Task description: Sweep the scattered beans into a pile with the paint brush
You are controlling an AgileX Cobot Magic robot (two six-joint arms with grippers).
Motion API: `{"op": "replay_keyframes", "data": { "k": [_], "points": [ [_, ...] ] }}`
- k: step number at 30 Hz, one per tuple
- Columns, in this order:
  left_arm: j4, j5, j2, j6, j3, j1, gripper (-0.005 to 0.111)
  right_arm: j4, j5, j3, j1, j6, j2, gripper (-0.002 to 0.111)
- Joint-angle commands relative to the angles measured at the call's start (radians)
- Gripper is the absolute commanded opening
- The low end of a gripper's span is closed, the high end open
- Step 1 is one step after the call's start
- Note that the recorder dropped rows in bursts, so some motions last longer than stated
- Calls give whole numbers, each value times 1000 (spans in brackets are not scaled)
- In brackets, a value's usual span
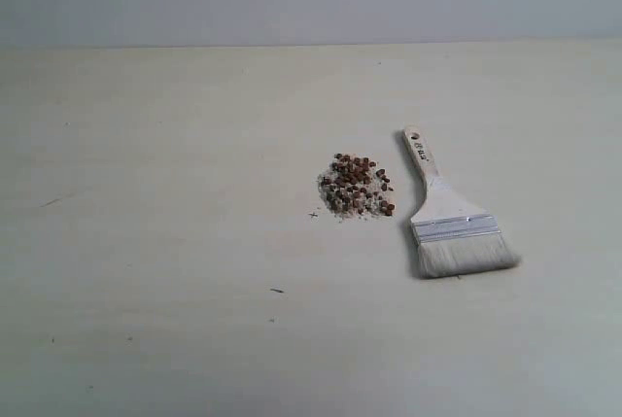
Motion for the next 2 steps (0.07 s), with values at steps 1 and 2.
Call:
{"op": "replay_keyframes", "data": {
  "k": [1, 2],
  "points": [
    [-4, 3, 3, -1, 4, 3, 0, -8, 1, 7, 4, -1, -3, 0],
    [-4, 3, 3, -1, 4, 3, 0, -8, 1, 7, 4, -1, -3, 0]
  ]
}}
